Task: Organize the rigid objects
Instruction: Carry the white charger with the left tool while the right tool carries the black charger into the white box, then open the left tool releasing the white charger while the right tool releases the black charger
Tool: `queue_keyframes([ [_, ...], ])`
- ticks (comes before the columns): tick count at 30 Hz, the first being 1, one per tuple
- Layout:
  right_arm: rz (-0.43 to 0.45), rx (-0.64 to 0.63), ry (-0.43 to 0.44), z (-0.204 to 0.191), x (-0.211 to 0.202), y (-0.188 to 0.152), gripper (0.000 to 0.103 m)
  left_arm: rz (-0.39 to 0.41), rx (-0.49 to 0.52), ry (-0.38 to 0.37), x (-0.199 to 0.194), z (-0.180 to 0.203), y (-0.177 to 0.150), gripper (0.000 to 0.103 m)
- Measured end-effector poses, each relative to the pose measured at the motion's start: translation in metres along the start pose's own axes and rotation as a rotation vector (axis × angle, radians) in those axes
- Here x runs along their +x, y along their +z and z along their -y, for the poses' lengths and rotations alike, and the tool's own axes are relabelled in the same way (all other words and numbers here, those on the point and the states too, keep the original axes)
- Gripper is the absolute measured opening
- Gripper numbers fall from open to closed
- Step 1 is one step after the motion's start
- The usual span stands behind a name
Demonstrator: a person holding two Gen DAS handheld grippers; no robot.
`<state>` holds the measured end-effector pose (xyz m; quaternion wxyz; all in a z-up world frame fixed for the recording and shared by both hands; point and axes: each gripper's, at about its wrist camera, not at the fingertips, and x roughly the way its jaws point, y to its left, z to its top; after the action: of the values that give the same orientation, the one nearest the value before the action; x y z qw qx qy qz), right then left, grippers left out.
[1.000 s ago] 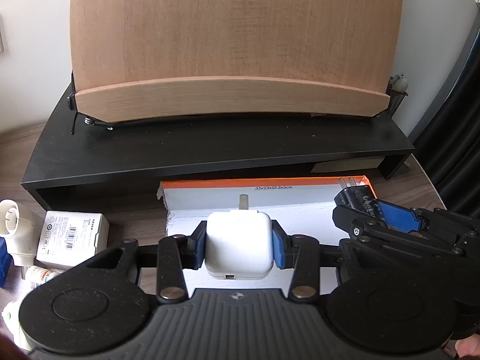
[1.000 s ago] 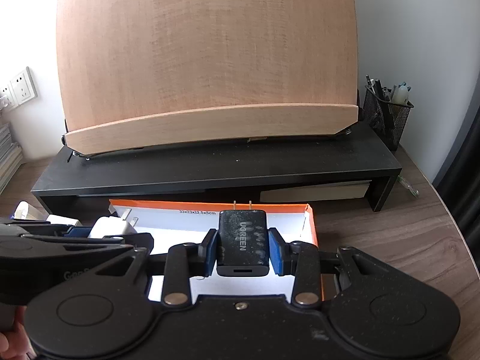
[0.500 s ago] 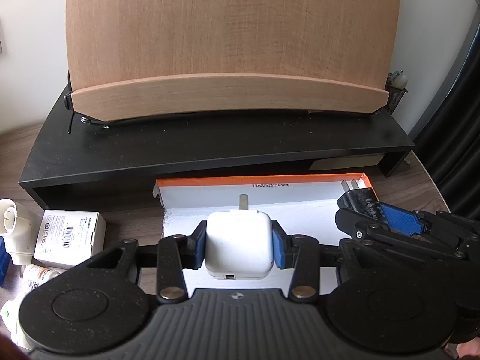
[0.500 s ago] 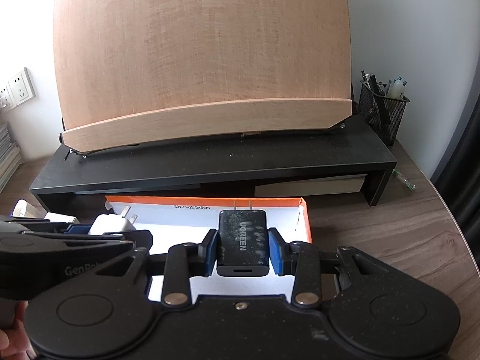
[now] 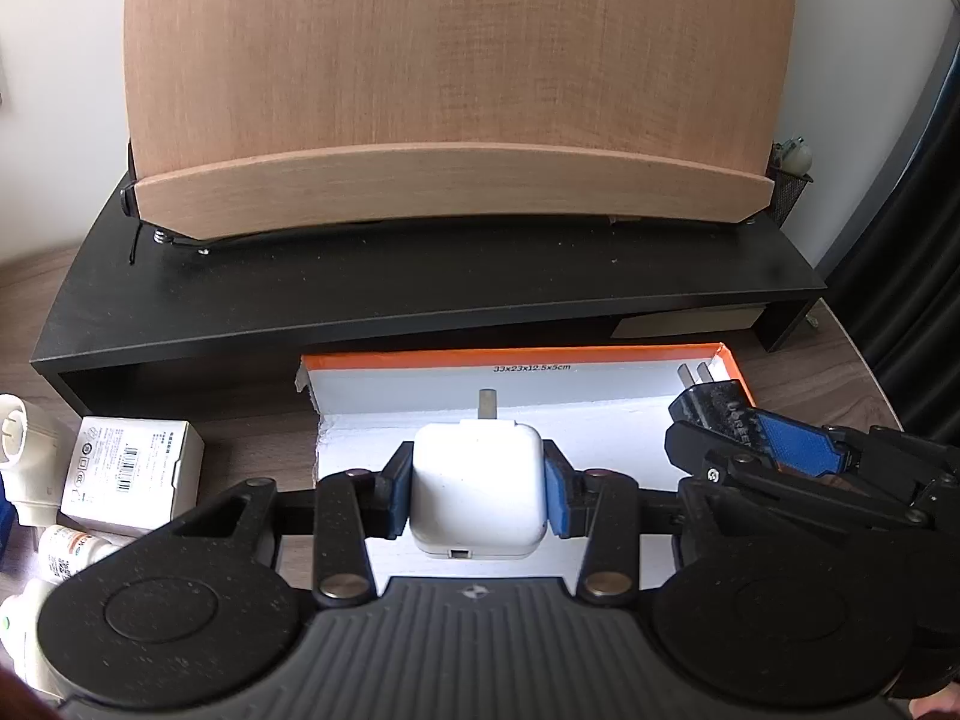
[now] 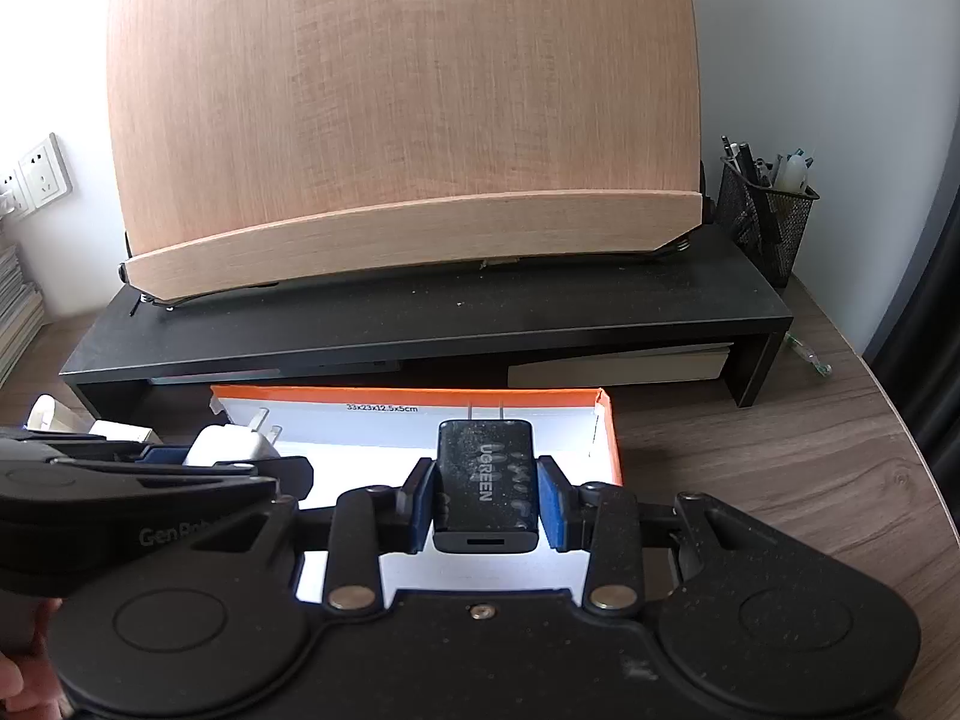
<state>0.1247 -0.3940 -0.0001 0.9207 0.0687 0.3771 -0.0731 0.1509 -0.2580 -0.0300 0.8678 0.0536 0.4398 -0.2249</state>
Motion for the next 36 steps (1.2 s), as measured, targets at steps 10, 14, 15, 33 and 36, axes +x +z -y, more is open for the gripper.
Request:
queue_keyframes([
  [10,-0.012,0.006,-0.005,0.003,0.007,0.000,0.043,-0.010,-0.009,-0.019,0.010,-0.001,0.000,0.042],
  [14,-0.014,0.012,-0.003,0.003,0.013,0.003,0.044,-0.003,-0.021,-0.034,0.015,-0.005,0.001,0.042],
  [15,-0.019,0.015,-0.002,0.004,0.015,0.004,0.044,-0.004,-0.023,-0.038,0.016,-0.006,0.002,0.042],
  [33,0.072,0.068,-0.066,0.000,-0.042,-0.008,0.071,0.012,-0.014,-0.014,-0.031,-0.016,-0.007,0.081],
  [36,0.074,0.078,-0.078,-0.004,-0.055,-0.015,0.074,0.019,-0.002,0.002,-0.044,-0.017,-0.015,0.086],
])
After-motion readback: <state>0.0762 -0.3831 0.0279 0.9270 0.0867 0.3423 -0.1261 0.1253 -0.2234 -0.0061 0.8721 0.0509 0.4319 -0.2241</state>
